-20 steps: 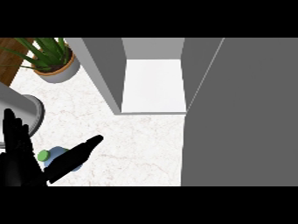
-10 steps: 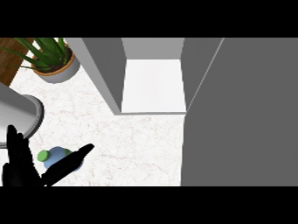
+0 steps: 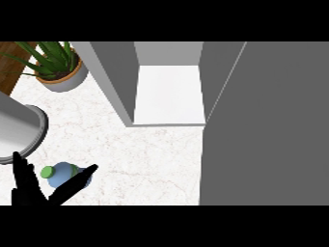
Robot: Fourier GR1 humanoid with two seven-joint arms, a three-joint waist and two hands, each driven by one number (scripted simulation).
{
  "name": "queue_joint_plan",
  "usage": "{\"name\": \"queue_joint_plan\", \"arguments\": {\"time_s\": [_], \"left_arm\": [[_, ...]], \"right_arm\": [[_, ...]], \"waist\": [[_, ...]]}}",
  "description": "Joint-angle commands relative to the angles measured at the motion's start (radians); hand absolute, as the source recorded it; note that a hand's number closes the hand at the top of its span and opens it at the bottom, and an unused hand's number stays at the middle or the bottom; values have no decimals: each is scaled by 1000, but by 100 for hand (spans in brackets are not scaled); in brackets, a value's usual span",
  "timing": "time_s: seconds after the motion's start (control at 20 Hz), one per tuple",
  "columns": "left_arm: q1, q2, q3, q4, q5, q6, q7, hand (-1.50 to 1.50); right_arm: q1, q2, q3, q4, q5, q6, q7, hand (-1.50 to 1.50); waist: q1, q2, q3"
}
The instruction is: Pick up the bottled water, place it into the cabinet and close the cabinet
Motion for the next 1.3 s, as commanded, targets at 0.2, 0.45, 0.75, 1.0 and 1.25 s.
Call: {"name": "queue_joint_plan", "arguments": {"time_s": [0.2, 0.45, 0.75, 1.0, 1.25], "left_arm": [[3, -18, 97, 215, 247, -91, -319, -150], [-50, -18, 86, 408, 419, -207, -507, -150], [-126, -18, 170, 551, 508, -318, -615, -150], [-200, -18, 132, 692, 631, -269, -782, 150], [-266, -18, 178, 810, 721, -363, -848, 150]], "right_arm": [[98, -34, -18, -113, -46, 36, -12, -150], [137, -28, -25, -86, -53, 46, -73, -150], [178, -42, -16, -148, -63, 46, -62, -150], [179, -57, -60, -134, -101, 57, -69, -150], [206, -29, 18, -145, -16, 47, -94, -150]], "waist": [[5, 1, 1], [-3, 1, 0], [-3, 2, 1], [-1, 4, 0], [-4, 4, 0]]}}
